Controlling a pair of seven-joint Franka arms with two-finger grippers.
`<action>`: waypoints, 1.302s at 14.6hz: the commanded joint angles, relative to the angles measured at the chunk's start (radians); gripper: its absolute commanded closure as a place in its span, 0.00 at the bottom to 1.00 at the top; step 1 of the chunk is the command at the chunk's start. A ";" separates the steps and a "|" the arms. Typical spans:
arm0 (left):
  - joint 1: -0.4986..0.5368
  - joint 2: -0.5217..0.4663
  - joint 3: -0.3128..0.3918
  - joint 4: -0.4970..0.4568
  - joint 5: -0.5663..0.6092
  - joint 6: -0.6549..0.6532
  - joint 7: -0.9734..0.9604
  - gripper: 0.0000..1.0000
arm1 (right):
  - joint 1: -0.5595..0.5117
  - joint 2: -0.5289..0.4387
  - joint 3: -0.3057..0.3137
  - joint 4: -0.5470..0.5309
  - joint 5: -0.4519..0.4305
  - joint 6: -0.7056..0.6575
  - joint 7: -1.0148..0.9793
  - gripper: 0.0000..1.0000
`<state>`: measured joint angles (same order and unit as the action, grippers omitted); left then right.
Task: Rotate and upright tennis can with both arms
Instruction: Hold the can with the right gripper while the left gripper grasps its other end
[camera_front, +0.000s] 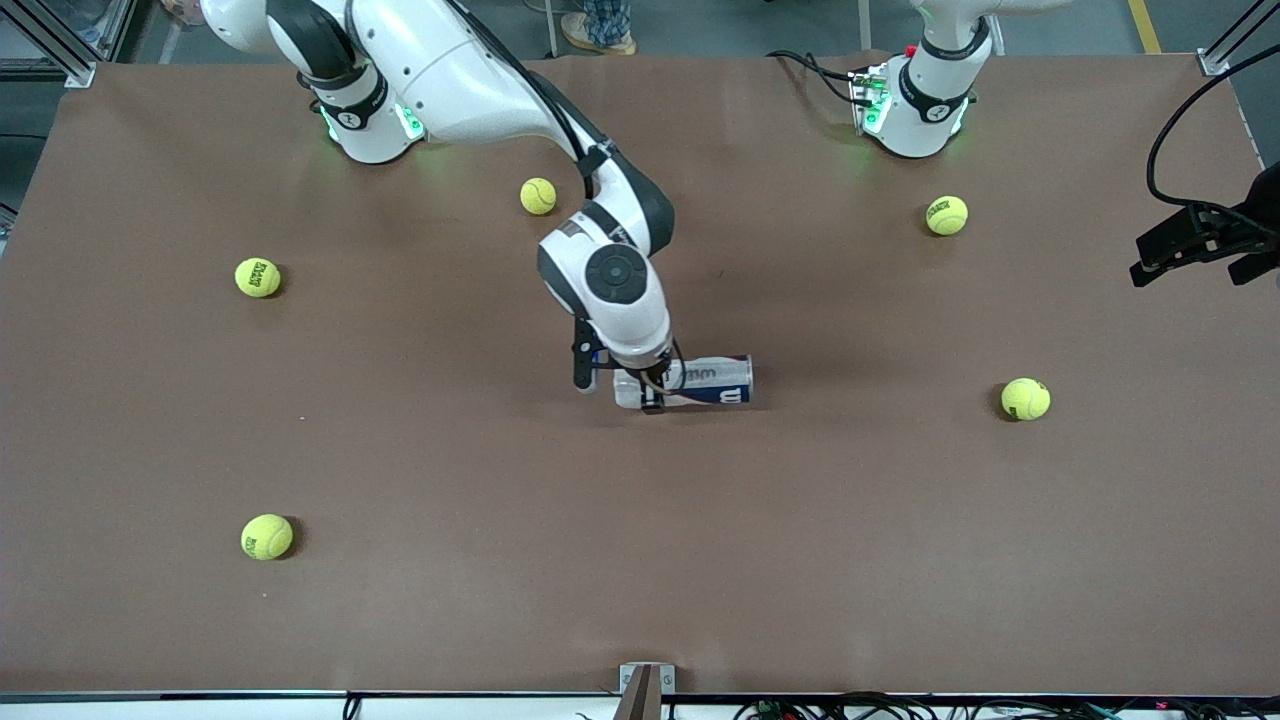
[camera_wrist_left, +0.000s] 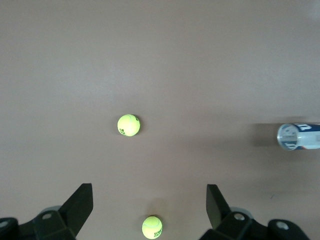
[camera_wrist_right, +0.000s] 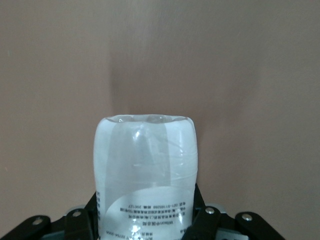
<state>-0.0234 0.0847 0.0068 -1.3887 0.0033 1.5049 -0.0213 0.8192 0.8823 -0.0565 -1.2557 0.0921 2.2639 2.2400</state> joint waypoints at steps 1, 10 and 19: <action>-0.003 -0.009 -0.005 0.005 -0.011 -0.012 0.011 0.00 | 0.035 0.075 -0.014 0.082 -0.098 -0.006 0.021 0.32; -0.030 0.079 -0.062 -0.007 -0.013 -0.014 -0.009 0.00 | 0.069 0.109 -0.014 0.102 -0.152 0.000 0.010 0.01; -0.059 0.266 -0.073 -0.069 -0.020 -0.118 -0.011 0.00 | 0.069 0.081 -0.006 0.157 -0.153 -0.133 -0.014 0.00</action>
<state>-0.0690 0.3350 -0.0628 -1.4439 0.0015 1.4005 -0.0264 0.8820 0.9744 -0.0630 -1.1220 -0.0469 2.1792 2.2279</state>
